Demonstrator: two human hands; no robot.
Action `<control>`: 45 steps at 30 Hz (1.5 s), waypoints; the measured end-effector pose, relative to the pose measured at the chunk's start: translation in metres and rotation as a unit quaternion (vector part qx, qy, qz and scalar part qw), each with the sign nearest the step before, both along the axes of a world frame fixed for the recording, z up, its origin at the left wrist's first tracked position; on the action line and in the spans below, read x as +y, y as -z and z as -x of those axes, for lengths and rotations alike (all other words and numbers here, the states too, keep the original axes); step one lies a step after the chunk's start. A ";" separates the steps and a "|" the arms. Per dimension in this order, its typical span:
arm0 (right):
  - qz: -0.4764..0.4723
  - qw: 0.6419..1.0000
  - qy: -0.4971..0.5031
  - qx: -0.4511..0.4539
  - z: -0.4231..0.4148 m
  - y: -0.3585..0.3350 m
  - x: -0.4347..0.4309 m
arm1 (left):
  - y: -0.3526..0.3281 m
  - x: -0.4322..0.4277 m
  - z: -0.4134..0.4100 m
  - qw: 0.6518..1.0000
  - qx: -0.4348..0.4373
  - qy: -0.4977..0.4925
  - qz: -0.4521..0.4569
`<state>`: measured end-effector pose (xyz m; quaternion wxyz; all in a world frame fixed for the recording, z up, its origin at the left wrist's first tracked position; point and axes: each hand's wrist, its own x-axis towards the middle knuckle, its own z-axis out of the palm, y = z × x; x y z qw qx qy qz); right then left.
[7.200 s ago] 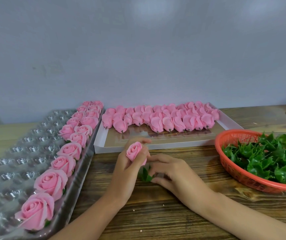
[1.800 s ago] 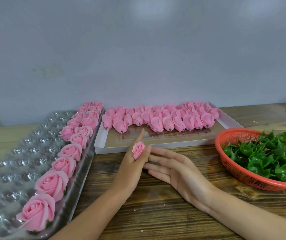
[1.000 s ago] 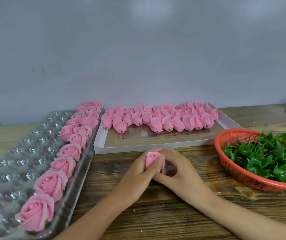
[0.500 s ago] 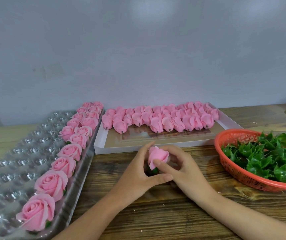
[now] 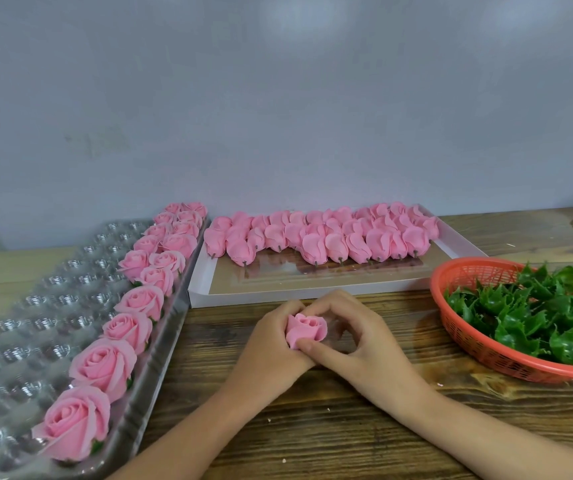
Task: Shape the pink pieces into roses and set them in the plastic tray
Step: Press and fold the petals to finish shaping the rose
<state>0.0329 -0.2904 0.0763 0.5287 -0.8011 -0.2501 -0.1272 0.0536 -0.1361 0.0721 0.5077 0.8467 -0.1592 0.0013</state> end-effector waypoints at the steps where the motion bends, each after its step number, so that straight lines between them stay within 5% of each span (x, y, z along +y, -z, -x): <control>1: 0.000 1.000 0.001 -0.006 0.000 0.000 0.000 | 0.000 0.000 0.000 1.000 -0.007 -0.002 -0.007; 14: -0.048 0.999 0.023 0.008 0.004 0.000 0.003 | -0.001 -0.001 0.007 0.996 -0.065 -0.018 -0.062; 22: -0.030 0.999 -0.011 -0.025 0.010 -0.004 0.004 | -0.004 0.001 0.005 0.996 -0.070 -0.002 -0.047; 31: -0.140 0.990 -0.022 -0.001 0.009 -0.006 0.006 | -0.011 0.002 0.011 0.998 -0.041 0.053 0.019; 38: -0.087 0.992 -0.087 -0.019 0.014 -0.006 0.013 | -0.009 -0.002 0.008 0.991 -0.036 0.089 -0.094; 45: -0.081 0.994 -0.074 -0.009 0.014 -0.006 0.012 | -0.010 -0.002 0.010 0.993 -0.026 0.113 -0.038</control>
